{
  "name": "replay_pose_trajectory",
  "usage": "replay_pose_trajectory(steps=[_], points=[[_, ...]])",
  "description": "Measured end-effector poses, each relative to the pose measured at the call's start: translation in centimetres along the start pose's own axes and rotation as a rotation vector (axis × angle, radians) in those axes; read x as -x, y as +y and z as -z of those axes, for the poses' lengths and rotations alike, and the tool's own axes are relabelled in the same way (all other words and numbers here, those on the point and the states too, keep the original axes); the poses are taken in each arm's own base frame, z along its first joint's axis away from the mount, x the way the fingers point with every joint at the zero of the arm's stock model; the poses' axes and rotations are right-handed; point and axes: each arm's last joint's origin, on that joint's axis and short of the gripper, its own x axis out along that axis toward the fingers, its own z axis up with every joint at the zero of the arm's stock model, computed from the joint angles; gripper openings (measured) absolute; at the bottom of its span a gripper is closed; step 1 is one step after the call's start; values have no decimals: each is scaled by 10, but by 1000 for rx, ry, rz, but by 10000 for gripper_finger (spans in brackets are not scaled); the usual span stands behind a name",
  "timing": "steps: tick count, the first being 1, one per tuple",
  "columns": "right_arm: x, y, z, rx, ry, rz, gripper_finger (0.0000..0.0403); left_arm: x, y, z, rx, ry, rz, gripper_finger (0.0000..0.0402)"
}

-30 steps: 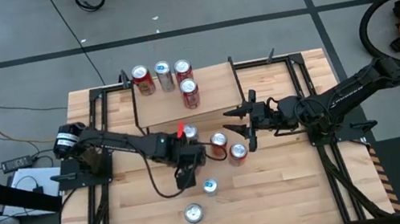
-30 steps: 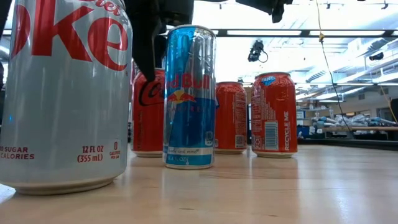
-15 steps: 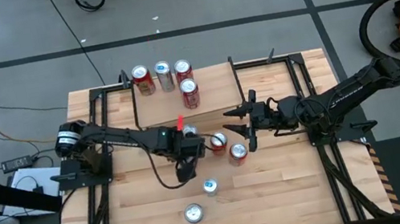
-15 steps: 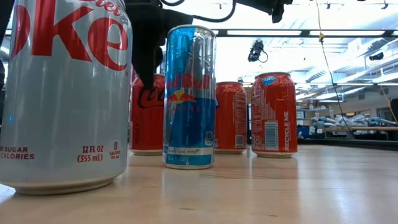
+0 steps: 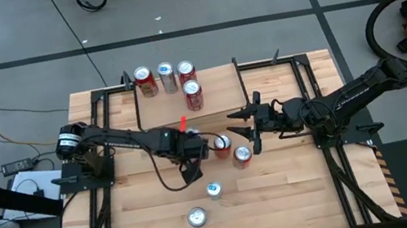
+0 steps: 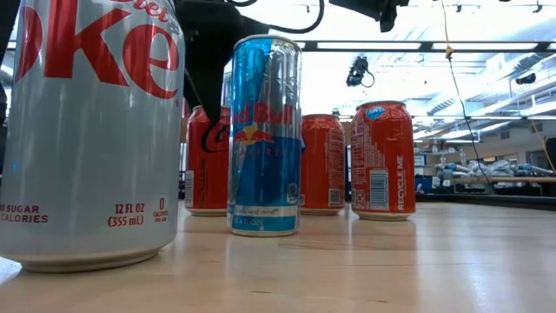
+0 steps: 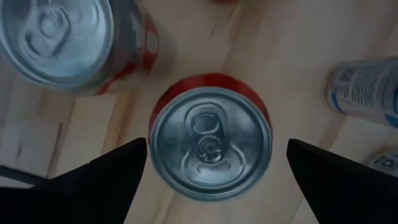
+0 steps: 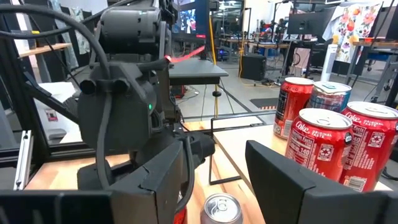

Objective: Place canned beverage on shelf
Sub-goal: Put the red black soda can on the shelf

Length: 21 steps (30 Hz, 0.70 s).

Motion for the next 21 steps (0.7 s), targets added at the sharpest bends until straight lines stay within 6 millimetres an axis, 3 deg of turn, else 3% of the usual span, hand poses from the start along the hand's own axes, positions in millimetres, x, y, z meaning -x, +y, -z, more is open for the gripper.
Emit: replay_pose_trajectory(steps=[6, 10, 16, 21], points=[[0, 0, 0, 1, 0, 0, 185, 18, -6, -8, -124, -53, 22, 398], [0, 0, 0, 2, 0, 0, 185, 26, -5, -7, -316, -33, 12, 398], [0, 0, 0, 2, 0, 0, 185, 28, -4, -7, -661, -25, -10, 398], [0, 0, 0, 3, 0, 0, 185, 28, -4, -8, -803, -36, -14, 398]])
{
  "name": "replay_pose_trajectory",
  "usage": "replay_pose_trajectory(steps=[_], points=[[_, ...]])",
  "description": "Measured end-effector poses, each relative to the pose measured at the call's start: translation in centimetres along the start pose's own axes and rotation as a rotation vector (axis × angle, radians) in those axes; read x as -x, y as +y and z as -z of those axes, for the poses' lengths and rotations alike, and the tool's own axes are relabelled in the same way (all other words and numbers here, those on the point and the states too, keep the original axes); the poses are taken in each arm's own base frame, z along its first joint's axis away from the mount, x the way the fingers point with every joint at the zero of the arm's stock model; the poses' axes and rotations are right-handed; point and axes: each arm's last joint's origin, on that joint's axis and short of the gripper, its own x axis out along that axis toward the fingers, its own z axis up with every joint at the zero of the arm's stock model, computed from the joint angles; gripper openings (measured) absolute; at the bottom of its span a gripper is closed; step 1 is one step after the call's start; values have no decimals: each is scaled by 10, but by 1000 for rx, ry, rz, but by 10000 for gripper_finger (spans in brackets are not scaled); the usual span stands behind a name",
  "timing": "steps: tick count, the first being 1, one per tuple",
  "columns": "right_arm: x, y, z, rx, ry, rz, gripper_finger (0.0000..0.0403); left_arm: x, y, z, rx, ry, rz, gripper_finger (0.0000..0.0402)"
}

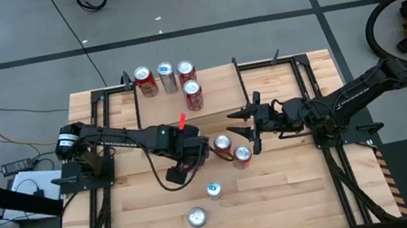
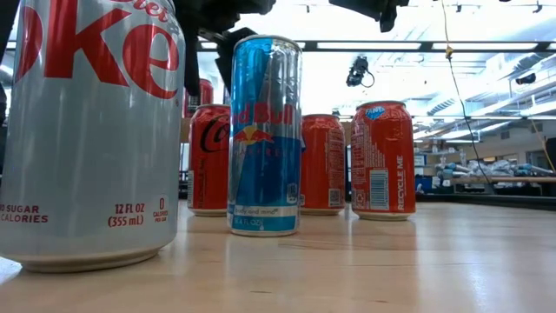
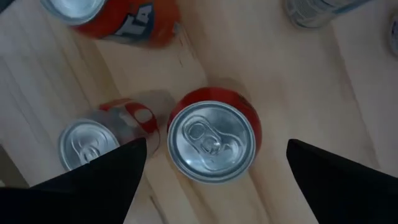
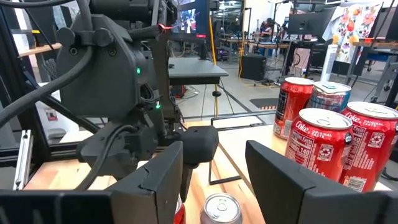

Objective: Place canned beverage on shelf
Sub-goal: Put the red black soda can on the shelf

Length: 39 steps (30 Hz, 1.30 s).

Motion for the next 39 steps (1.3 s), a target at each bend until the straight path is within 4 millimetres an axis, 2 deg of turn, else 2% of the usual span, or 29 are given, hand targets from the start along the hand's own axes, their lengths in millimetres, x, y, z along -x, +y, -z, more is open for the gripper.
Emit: replay_pose_trajectory(steps=[7, 22, 34, 39], points=[[0, 0, 0, 0, 0, 0, 185, -1, 4, 0, -42, -36, 80, 398], [0, 0, 0, 2, 1, -1, 185, -19, 6, -6, -96, -31, 96, 397], [0, 0, 0, 1, 0, -1, 185, -26, 5, -6, -91, 8, 107, 370], [0, 0, 0, 1, 0, -1, 185, -26, 6, -6, 3, 15, 95, 350]])
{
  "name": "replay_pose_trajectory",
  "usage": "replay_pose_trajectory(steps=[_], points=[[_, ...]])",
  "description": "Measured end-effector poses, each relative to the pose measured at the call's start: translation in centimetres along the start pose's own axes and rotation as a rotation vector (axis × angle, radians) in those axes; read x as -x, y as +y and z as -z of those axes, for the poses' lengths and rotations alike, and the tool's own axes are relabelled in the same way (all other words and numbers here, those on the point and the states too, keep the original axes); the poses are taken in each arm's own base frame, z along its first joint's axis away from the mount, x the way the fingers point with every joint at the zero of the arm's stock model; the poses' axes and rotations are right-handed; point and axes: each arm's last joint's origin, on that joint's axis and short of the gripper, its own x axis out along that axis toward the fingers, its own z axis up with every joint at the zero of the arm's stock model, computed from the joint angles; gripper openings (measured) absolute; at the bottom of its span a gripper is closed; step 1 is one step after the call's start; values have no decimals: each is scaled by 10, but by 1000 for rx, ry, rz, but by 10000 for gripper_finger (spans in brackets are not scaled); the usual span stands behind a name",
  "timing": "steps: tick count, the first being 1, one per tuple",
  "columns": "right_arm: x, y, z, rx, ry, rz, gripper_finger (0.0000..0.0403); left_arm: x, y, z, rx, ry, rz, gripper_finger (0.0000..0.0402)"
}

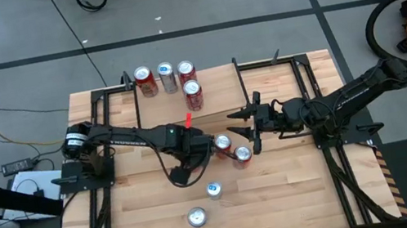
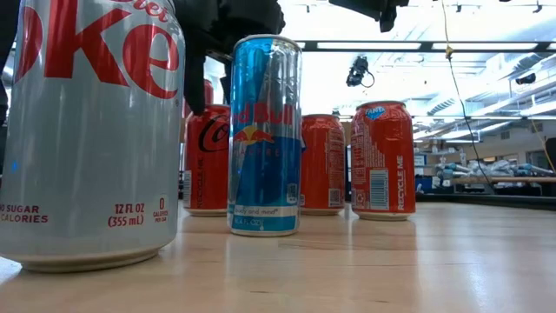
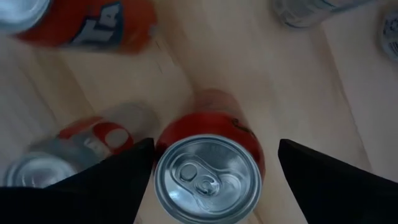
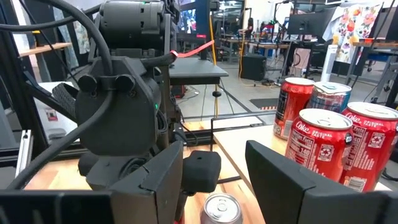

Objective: Place canned beverage on shelf
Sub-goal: Put the red black soda can on the shelf

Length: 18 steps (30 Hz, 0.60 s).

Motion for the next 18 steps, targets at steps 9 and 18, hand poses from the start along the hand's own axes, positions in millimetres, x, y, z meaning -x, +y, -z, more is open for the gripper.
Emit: replay_pose_trajectory(steps=[9, 18], points=[[0, 0, 0, 0, 0, 0, 185, 0, 1, 0, 392, -4, -18, 307], [0, 0, 0, -3, 0, 0, 185, 1, 2, -9, 603, -98, -16, 296]])
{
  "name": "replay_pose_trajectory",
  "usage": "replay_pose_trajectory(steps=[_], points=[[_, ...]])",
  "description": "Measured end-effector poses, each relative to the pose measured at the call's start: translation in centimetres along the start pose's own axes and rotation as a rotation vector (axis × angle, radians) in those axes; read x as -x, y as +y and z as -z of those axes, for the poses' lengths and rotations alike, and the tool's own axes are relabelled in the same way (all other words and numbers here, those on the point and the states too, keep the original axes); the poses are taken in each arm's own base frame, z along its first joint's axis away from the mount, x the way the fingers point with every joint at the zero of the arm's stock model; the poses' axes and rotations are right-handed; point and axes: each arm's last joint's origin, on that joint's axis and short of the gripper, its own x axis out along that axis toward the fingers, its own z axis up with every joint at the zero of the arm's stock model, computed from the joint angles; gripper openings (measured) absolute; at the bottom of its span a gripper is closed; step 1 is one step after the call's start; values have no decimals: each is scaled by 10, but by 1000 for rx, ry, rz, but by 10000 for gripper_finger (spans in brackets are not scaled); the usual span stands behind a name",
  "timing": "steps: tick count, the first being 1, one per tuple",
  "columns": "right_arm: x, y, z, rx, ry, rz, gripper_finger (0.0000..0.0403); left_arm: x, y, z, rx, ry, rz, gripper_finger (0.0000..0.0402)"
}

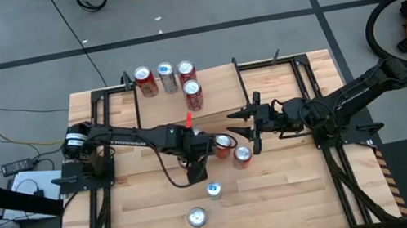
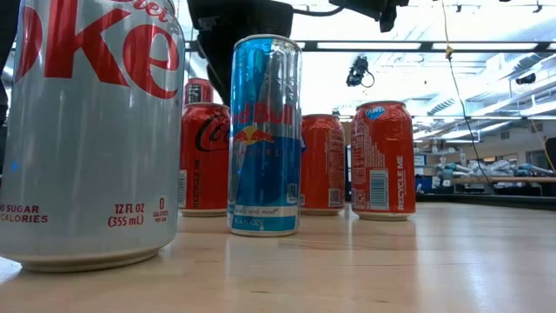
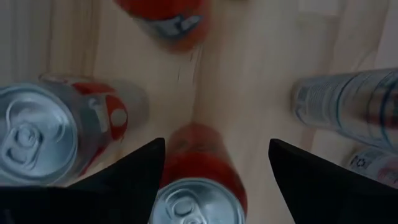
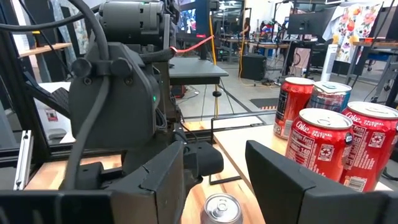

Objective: Place canned beverage on shelf
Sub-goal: Put the red black soda can on the shelf

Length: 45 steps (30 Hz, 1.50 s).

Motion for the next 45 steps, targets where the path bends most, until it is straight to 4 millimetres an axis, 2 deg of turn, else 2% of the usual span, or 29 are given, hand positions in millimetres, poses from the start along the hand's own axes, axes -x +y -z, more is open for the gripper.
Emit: replay_pose_trajectory(steps=[3, 7, 12, 31, 40, 45], points=[[0, 0, 0, 0, 0, 0, 185, 1, 0, -1, -76, -14, -1, 296], [0, 0, 0, 1, 0, 0, 185, 7, 0, 1, -289, -16, -2, 295], [0, 0, 0, 0, -1, 0, 185, 8, 1, 9, -544, 65, -3, 295], [0, 0, 0, 3, 1, 0, 185, 7, -5, 17, -1002, 128, 60, 295], [0, 0, 0, 2, 0, 0, 185, 8, -6, 20, -1046, 150, 73, 295], [0, 0, 0, 2, 0, 0, 185, 7, -4, 19, -926, 156, 62, 295]])
